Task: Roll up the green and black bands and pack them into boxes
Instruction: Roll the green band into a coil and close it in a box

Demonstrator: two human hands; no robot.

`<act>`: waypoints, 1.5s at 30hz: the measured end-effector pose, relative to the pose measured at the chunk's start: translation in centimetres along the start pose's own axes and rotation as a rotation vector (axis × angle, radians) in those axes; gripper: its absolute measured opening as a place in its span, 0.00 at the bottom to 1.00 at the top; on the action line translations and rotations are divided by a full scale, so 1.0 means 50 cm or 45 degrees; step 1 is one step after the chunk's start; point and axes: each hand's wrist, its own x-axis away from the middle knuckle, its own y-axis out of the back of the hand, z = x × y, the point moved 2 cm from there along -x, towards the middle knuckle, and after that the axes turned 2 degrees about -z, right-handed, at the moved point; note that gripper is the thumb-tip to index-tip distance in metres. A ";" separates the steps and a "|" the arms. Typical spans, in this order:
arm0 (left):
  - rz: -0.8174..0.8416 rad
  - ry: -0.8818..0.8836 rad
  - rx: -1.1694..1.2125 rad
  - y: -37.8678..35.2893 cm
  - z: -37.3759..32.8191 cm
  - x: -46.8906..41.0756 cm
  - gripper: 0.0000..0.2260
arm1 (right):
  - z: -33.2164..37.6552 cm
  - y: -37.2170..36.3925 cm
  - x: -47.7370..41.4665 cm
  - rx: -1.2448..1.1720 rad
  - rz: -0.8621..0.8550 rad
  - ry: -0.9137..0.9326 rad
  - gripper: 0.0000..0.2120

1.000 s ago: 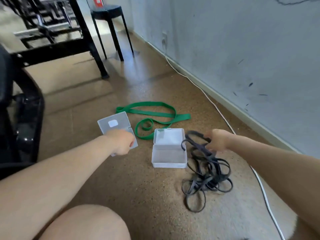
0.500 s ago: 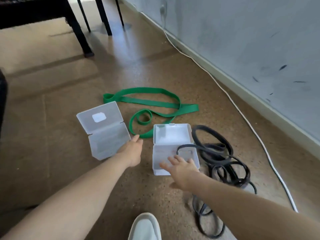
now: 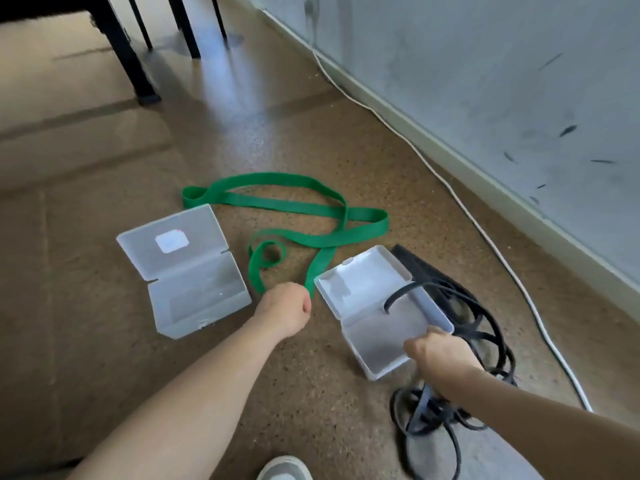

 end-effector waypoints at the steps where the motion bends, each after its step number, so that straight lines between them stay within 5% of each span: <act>1: -0.143 0.000 0.085 0.026 -0.007 0.012 0.03 | -0.013 0.001 0.007 0.007 0.043 -0.032 0.15; 5: -0.689 0.081 0.900 0.203 -0.019 0.054 0.00 | -0.063 -0.012 0.020 0.039 0.104 -0.098 0.12; 8: -0.798 -0.190 1.296 0.355 -0.075 0.118 0.04 | -0.056 -0.010 0.021 -0.177 0.104 -0.166 0.10; 12: -0.701 -0.520 1.400 0.483 -0.165 0.243 0.09 | -0.012 0.138 0.029 -0.721 -0.172 -0.263 0.48; 15: -0.550 -0.654 1.738 0.562 -0.204 0.330 0.08 | 0.021 0.342 0.102 -1.475 -0.408 0.078 0.61; 18: -0.432 -0.816 1.954 0.624 -0.242 0.424 0.12 | 0.064 0.493 0.222 -1.656 -0.393 0.442 0.58; 22: -0.376 -1.101 2.070 0.713 -0.292 0.570 0.13 | 0.085 0.582 0.368 -1.552 -0.543 0.538 0.46; 26: -0.183 -1.374 2.109 0.765 -0.346 0.705 0.14 | 0.079 0.627 0.494 -1.497 -0.622 0.649 0.58; 30: -0.103 -1.516 2.024 0.767 -0.404 0.807 0.17 | 0.097 0.656 0.619 -1.531 -0.539 0.836 0.32; 33: -0.324 -1.392 1.983 0.778 -0.404 0.839 0.20 | 0.104 0.639 0.669 -1.872 -0.585 0.829 0.14; 37: -0.812 -0.665 1.653 0.728 -0.332 0.784 0.26 | 0.090 0.616 0.702 -2.170 -0.644 0.687 0.08; 41: -0.525 -0.266 1.222 0.608 -0.291 0.722 0.20 | 0.061 0.656 0.721 -2.030 -0.679 0.727 0.10; 45: -0.603 -0.399 1.199 0.581 -0.292 0.677 0.15 | 0.039 0.710 0.734 -1.847 -0.520 0.889 0.16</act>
